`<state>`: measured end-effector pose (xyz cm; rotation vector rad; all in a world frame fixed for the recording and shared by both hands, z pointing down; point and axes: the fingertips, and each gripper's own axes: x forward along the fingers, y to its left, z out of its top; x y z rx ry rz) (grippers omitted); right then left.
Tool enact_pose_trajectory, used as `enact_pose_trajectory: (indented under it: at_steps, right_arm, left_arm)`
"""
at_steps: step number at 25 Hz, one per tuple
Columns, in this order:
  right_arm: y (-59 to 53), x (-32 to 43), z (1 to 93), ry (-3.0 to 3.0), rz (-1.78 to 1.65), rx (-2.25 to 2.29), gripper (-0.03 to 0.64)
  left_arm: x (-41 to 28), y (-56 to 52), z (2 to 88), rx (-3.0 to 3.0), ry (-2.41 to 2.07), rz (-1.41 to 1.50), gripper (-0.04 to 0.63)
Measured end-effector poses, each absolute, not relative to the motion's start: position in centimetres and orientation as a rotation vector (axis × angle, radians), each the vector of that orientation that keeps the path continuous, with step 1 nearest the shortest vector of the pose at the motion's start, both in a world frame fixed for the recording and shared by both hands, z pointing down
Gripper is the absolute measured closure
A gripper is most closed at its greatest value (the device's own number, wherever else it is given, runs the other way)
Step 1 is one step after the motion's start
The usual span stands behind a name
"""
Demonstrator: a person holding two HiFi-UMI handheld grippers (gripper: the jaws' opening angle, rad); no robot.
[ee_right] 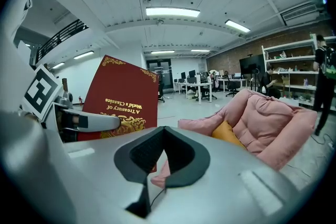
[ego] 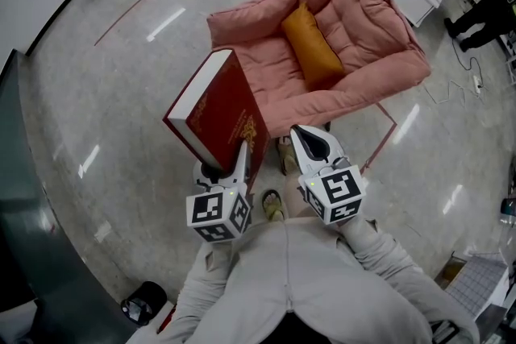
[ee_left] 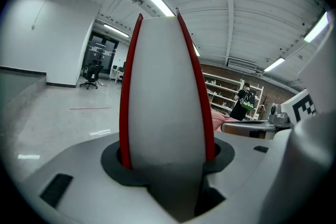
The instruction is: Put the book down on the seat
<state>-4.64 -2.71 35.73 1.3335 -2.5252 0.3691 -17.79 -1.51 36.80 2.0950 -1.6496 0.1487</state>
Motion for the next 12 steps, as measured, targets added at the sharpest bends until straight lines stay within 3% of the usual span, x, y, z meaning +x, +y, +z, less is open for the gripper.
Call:
enact_pose_trajectory:
  at_steps: [12]
  right_arm:
    - [-10.7,-3.0,37.2,-2.517,0.396,1.295,0.617]
  left_arm:
    - [-16.2,-9.0,38.7,2.059,-1.646,0.187,0.347]
